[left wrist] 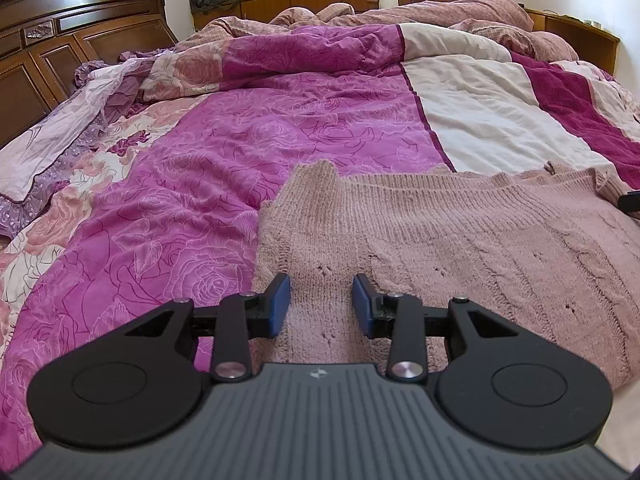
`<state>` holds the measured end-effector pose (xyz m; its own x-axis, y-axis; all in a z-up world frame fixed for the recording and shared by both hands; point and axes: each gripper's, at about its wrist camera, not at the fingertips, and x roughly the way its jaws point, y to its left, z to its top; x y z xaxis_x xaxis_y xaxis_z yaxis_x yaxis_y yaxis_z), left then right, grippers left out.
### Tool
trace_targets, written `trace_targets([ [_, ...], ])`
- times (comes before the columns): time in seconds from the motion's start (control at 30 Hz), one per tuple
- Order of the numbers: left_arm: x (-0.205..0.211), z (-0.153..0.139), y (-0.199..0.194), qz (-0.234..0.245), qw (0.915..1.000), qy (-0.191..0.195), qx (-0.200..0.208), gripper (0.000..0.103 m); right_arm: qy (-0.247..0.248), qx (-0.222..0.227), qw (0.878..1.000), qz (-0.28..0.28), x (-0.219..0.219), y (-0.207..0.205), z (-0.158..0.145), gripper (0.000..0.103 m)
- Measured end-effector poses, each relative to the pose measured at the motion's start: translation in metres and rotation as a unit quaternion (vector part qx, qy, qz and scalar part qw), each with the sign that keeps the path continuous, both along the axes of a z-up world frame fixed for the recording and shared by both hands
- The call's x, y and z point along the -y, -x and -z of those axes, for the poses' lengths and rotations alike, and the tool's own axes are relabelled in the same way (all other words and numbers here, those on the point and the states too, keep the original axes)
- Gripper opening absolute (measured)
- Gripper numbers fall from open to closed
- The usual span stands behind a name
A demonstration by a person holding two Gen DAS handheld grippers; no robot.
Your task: Fold small clothes
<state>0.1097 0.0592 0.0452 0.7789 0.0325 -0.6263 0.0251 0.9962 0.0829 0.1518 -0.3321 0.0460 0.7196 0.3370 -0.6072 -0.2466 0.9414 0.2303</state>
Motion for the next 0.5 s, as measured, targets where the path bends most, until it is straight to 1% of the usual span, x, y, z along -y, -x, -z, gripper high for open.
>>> trace_targets([
  [0.03, 0.0, 0.0, 0.0, 0.0, 1.0, 0.0, 0.0, 0.042, -0.024, -0.003, 1.0, 0.0, 0.004, -0.001, 0.0, 0.034],
  [0.1, 0.0, 0.0, 0.0, 0.001, 1.0, -0.001, 0.0, 0.042, -0.072, -0.007, 0.997, 0.0, 0.014, -0.003, 0.0, 0.035],
  [0.17, 0.001, 0.0, 0.0, 0.0, 1.0, -0.001, 0.0, 0.042, -0.092, -0.007, 0.996, 0.01, 0.019, -0.005, 0.0, 0.035],
  [0.23, 0.001, 0.0, 0.0, 0.0, 1.0, -0.002, 0.0, 0.042, -0.076, -0.007, 0.997, 0.019, 0.018, -0.008, 0.002, 0.034],
  [0.3, 0.0, 0.001, 0.0, 0.001, 1.0, -0.003, 0.001, 0.043, -0.05, -0.008, 0.999, 0.009, 0.012, -0.009, 0.003, 0.028],
  [0.33, 0.0, 0.0, 0.0, 0.001, 1.0, -0.003, 0.001, 0.043, -0.037, -0.001, 0.999, 0.0, 0.008, -0.007, 0.002, 0.016],
  [0.4, 0.0, 0.0, 0.0, 0.001, 1.0, -0.003, 0.001, 0.043, -0.021, 0.019, 0.999, -0.014, 0.003, -0.001, -0.004, 0.015],
  [0.43, 0.0, 0.0, 0.0, 0.001, 1.0, -0.003, 0.0, 0.043, -0.015, 0.031, 0.999, -0.009, 0.003, 0.001, -0.006, 0.015],
  [0.5, 0.001, 0.0, 0.0, 0.001, 1.0, -0.004, 0.001, 0.043, 0.006, 0.054, 0.998, 0.033, 0.005, 0.003, -0.011, 0.015],
])
